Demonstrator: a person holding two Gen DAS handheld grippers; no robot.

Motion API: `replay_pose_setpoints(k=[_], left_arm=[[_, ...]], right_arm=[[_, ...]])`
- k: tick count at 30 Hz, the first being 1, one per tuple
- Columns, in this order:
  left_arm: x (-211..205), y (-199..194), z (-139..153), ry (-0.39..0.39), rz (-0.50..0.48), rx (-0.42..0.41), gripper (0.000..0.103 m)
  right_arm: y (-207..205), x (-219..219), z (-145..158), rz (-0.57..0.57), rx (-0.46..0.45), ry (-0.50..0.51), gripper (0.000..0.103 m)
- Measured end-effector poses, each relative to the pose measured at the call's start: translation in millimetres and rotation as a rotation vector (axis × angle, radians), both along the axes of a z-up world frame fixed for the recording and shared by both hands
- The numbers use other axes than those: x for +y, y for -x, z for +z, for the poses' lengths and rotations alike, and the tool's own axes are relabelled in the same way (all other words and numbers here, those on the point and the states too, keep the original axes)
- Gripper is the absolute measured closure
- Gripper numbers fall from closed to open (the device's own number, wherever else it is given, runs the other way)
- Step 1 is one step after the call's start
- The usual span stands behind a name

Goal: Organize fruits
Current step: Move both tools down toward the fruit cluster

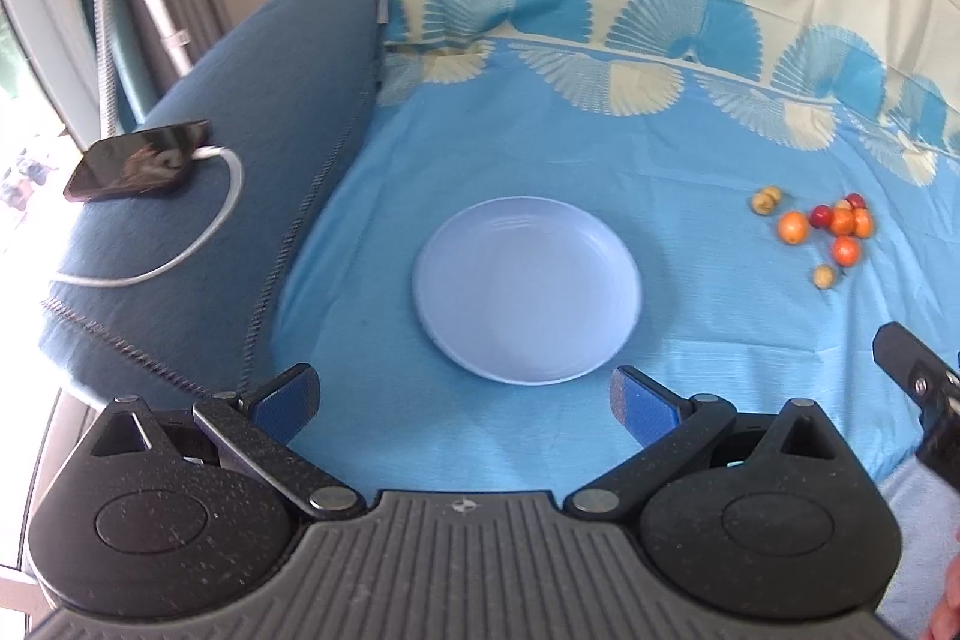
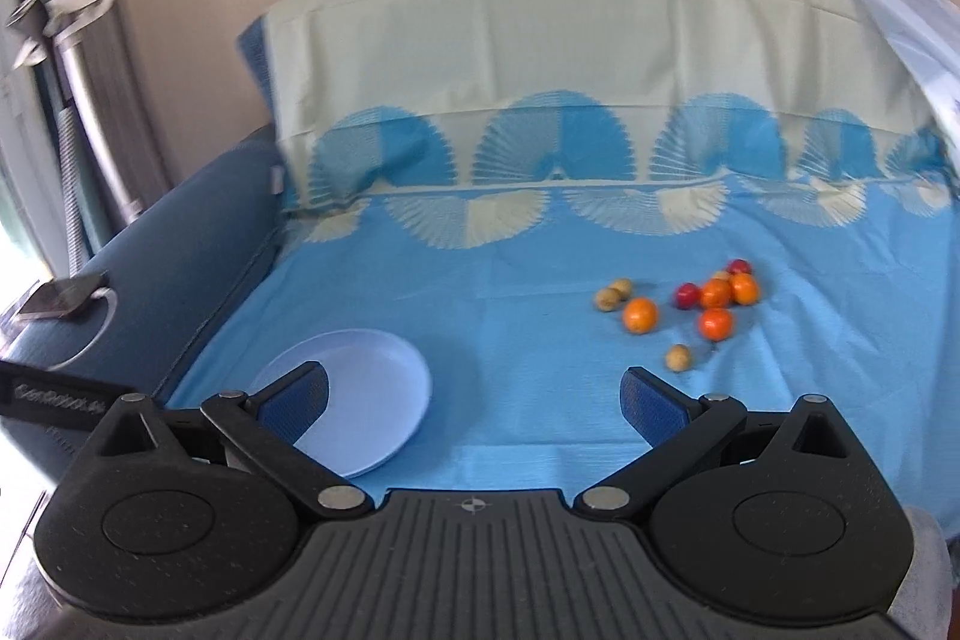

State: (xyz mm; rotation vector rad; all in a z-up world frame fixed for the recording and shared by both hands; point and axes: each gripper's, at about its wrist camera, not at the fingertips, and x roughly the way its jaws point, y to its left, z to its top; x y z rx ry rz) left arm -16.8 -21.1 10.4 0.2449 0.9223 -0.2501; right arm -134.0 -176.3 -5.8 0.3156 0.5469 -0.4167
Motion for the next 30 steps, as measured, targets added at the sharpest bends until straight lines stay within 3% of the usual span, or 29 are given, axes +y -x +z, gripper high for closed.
replay_pose_setpoints(k=[4,11,20,25,30], left_arm=[[-26.7,-6.8,-5.0,0.014,-0.049,0.0,0.0],[-96.9,-26.8,-25.2,-0.001,-0.166,0.029,0.0],[-201.9,-79.6,-71.2,0.004,-0.257,0.153,0.0],[-263.3,-110.5,-105.4,-0.023,-0.277,0.184,0.0],[-314.0,-138.8,-139.8,-0.022,-0.27,0.242,0.0]], right_arm=[[5.6,-35.3,-15.3,-0.1,-0.004,-0.02,0.0],[8.5,-95.5,-54.2,-0.249,0.087,0.002,0.0],[-25.8,-182.4,-107.0,-0.358,0.125,0.044,0.001],[-60.5,-223.9,-140.0,-0.319,0.135,0.111,0.001],[-92.9,-250.8,-171.7,-0.211,0.172,0.08,0.001]])
